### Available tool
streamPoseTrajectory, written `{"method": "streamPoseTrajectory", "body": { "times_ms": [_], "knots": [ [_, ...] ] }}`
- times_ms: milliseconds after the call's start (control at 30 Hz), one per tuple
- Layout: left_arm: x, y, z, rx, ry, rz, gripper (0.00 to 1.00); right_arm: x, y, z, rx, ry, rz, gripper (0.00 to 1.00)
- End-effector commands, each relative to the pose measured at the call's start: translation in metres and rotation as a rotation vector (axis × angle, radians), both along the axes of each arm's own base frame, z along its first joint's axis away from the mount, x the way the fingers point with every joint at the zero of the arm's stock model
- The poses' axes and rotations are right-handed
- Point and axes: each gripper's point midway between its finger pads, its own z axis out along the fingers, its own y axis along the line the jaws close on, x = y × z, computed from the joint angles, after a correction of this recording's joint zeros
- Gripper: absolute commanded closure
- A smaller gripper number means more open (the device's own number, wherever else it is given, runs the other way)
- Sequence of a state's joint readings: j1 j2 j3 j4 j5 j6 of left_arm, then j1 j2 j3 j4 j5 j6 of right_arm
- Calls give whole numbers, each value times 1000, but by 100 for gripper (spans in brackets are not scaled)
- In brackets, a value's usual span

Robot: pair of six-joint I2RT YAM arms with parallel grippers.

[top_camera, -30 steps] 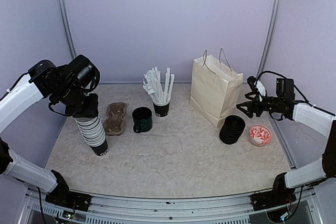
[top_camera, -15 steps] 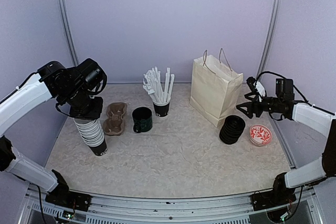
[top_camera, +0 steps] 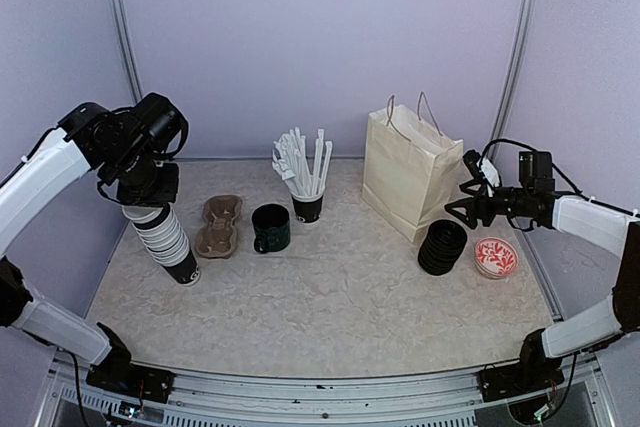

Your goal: Pack the takeout coffee

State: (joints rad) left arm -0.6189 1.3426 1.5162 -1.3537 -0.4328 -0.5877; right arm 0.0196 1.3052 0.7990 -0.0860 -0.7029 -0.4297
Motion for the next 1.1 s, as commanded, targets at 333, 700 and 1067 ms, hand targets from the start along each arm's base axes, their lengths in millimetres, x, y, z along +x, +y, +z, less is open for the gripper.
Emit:
{"method": "streamPoseTrajectory", "body": {
  "times_ms": [333,700,1067],
  "knots": [
    [16,-5,52,-60,-106,-42,100,-4,7,-7,6,34,32,18],
    [7,-55,143,-203,-326,-209,100,-8,12,-8,24,50,66,19],
    [-70,-277,79,-97,-298,-1017,100,-18,21,14,41,39,131,19]
  ]
}}
